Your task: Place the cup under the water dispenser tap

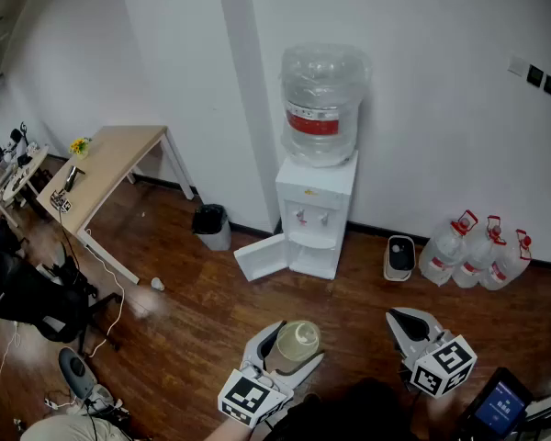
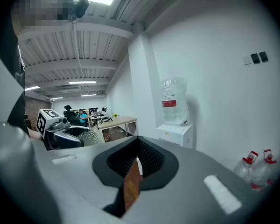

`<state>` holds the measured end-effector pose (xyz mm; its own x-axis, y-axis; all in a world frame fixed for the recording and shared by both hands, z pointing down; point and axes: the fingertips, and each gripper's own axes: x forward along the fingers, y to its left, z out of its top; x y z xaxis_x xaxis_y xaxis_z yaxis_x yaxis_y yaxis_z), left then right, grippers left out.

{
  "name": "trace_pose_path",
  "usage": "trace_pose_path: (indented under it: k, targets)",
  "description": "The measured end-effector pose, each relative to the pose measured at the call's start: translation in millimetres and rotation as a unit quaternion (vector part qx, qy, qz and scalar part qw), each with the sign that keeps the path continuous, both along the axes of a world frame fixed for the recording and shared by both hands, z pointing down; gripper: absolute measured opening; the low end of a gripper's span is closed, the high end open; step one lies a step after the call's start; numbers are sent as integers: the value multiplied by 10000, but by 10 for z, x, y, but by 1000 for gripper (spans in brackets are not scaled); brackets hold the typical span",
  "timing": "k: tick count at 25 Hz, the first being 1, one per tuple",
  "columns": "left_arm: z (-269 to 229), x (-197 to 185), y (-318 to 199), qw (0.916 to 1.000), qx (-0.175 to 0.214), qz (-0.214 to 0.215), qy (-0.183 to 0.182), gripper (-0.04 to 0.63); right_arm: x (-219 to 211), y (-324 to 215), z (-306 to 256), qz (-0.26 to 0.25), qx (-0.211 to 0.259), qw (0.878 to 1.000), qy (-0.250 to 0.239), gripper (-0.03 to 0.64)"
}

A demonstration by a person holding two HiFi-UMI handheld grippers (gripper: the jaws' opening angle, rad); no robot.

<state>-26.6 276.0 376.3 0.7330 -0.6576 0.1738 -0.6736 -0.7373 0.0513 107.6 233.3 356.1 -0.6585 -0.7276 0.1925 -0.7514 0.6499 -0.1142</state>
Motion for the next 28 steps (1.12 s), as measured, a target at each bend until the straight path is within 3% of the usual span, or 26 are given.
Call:
trace_pose_path:
  k: [8, 16, 22, 28]
  targets:
    - [86, -77, -332, 10000, 36, 40, 24, 278, -59, -361, 47, 21, -80, 10000, -3, 2]
    - [93, 5, -984, 9998, -11, -141, -100, 276, 31, -1073, 46, -172, -69, 9997, -149, 2]
    - [87, 149, -1545, 9989, -120, -355, -270, 278, 167, -1601, 89, -365, 56, 9987, 354, 2]
    - [113, 343, -2098, 9979, -142, -504, -394, 278, 331, -2189, 84, -533, 2, 9984, 207, 2]
